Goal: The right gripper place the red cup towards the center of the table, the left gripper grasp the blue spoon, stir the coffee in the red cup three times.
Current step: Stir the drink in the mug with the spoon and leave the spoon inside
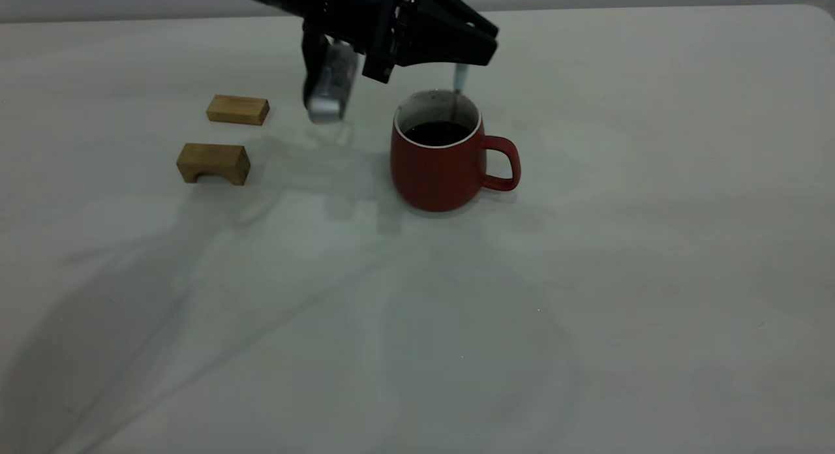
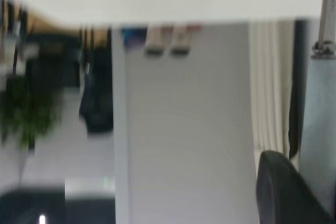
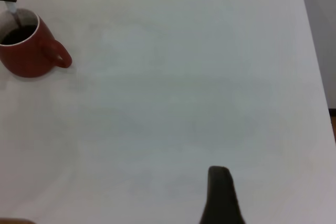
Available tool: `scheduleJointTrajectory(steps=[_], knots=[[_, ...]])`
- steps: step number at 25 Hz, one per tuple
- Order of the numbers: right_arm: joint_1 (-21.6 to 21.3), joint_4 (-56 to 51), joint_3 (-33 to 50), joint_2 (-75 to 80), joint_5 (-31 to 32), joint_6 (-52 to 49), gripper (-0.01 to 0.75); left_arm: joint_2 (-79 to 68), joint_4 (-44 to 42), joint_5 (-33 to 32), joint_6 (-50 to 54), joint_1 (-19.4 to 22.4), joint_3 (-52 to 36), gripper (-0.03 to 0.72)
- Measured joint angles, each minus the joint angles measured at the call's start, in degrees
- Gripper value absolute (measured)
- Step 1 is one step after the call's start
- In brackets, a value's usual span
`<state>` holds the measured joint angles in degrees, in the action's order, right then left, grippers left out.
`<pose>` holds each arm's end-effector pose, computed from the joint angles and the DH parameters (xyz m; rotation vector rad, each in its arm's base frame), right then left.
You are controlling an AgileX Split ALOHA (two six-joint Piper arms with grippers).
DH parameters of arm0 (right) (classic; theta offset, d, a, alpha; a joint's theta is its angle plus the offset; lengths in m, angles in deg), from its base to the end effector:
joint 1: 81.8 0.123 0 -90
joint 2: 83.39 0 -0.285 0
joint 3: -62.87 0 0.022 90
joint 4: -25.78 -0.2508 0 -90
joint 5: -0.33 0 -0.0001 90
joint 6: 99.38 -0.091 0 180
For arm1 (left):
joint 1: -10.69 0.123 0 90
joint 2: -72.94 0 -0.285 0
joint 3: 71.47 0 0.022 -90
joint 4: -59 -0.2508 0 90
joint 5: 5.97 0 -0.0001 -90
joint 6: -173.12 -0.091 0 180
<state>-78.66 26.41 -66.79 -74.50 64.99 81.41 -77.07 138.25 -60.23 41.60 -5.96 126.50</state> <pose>-0.0018 -0.0010 0.2634 -0.0735 2.1610 0.0102 0.4372 -0.2065 0.0681 1.5797 -1.6694 1.0486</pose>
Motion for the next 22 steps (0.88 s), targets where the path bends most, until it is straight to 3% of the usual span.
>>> scheduleJointTrajectory(steps=[4,9,16,22], knots=[[0.0,0.0,0.0,0.0,0.0,0.0,0.591,1.2,-0.5,2.7,-3.6,0.0,0.1,0.142],[0.0,0.0,0.0,0.0,0.0,0.0,0.591,-0.8,3.1,-1.4,-3.0,-0.5,0.1,0.139],[0.0,0.0,0.0,0.0,0.0,0.0,0.591,-0.1,-6.0,-0.7,4.8,-0.5,0.1,0.139],[0.0,0.0,0.0,0.0,0.0,0.0,0.591,-0.4,-0.9,0.8,-4.1,-0.5,0.2,0.135]])
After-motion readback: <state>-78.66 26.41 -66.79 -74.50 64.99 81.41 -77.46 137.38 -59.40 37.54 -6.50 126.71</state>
